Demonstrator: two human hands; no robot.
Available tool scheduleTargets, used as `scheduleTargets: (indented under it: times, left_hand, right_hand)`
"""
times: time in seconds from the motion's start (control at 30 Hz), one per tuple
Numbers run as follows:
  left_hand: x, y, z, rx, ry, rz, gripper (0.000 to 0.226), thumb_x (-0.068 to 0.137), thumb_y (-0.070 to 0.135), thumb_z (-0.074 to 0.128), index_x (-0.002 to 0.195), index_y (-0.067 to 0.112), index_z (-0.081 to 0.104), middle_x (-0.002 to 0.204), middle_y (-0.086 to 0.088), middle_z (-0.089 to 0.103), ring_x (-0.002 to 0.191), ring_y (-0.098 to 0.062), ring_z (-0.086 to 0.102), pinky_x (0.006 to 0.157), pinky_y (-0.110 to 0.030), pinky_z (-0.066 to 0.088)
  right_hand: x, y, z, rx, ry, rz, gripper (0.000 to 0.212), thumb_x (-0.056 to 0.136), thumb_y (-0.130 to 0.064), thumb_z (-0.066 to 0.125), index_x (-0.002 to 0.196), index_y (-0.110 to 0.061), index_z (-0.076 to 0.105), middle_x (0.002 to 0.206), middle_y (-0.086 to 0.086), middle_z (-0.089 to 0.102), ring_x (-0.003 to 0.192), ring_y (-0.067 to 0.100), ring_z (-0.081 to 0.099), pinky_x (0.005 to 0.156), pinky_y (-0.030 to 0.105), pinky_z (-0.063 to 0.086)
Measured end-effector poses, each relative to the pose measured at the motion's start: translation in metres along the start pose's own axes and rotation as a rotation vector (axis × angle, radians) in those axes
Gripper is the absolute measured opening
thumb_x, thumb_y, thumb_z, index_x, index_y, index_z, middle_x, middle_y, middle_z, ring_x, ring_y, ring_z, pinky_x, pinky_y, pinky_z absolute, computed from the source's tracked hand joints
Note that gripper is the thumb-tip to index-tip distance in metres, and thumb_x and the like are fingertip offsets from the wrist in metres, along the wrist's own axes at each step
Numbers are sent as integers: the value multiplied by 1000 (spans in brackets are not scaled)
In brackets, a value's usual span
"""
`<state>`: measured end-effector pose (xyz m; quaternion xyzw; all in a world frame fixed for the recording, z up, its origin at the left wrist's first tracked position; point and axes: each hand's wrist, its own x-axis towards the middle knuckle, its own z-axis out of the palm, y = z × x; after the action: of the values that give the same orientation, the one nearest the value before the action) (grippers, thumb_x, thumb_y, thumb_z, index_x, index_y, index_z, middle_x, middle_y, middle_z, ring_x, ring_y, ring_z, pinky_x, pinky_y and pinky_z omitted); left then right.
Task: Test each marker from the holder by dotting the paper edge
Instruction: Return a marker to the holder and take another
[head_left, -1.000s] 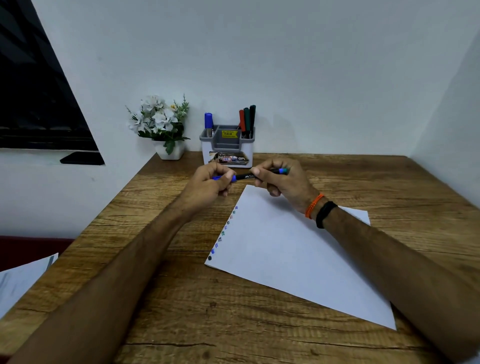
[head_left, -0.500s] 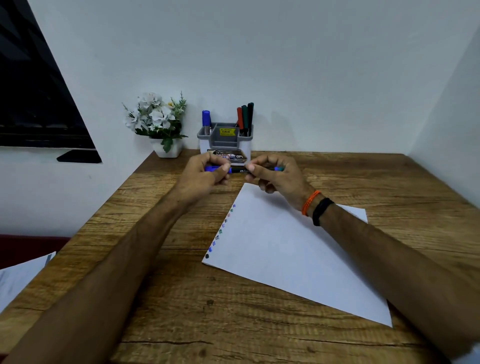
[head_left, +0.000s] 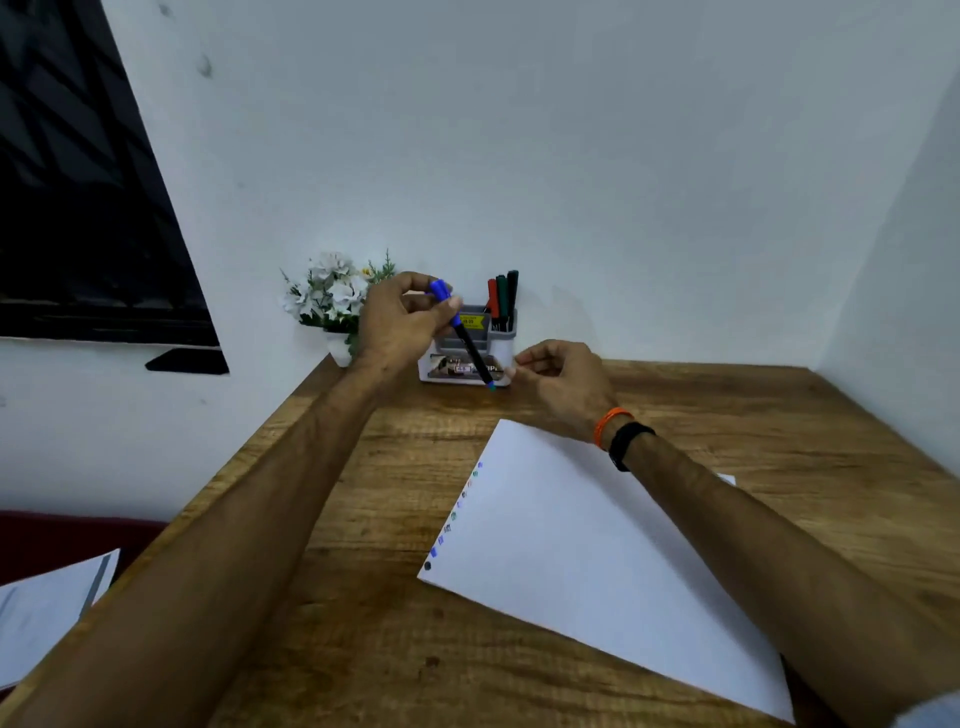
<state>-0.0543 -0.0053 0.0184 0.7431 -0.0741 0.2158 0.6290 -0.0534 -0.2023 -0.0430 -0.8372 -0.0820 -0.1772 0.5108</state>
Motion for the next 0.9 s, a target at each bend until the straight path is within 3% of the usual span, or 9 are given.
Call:
scheduleTargets:
  times: [0.13,0.23,0.5,0.7,0.77,0.9]
  left_hand:
    - [31,14,9,59,42,32,24,79,17,79,100,10,69,84,-11,74,77,-23,74,75,-46,61]
    - [48,20,19,107,43,63,30,79,20,79,104,9,69,85,-9,74,75,-18,74,76,-41,61]
    - [75,20,47,183,32,153,29,79,21,79,102,10,67,88,-10,74,75,-20,72,76,-37,61]
    - [84,11,59,244,27,177,28,78,23,80,101,13,69,85,-3,72,78,-16,71,79,-38,60]
    - [83,9,61,281,10,182,29,77,21,80,103,15,68,85,-1,71,75,-13,69,74,-32,60]
    - [75,-1,63,309,-20,210,43,75,15,82,110,17,56,81,3,66,66,-9,65,46,-10,49]
  right_hand:
    - [21,-1,0,-41,70,37,22,80,-18,78,100,-12,69,82,-5,69,75,3,63,80,17,53]
    - [35,2,5,-77,66,63,31,79,-21,79,107,-11,68,93,-2,69,84,10,64,80,16,49]
    - [53,14,25,-106,23,124,52,78,-25,79,124,-11,60,116,5,69,101,18,66,90,27,54]
    - [53,19,26,-138,26,100,52,80,-26,77,126,-10,61,119,6,69,102,18,66,92,29,54]
    - [52,20,26,-143,30,102,51,81,-26,76,127,-10,61,119,5,68,103,19,65,93,32,54]
    - [53,21,27,-133,35,107,51,78,-27,79,125,-13,61,116,3,70,99,17,67,91,28,53]
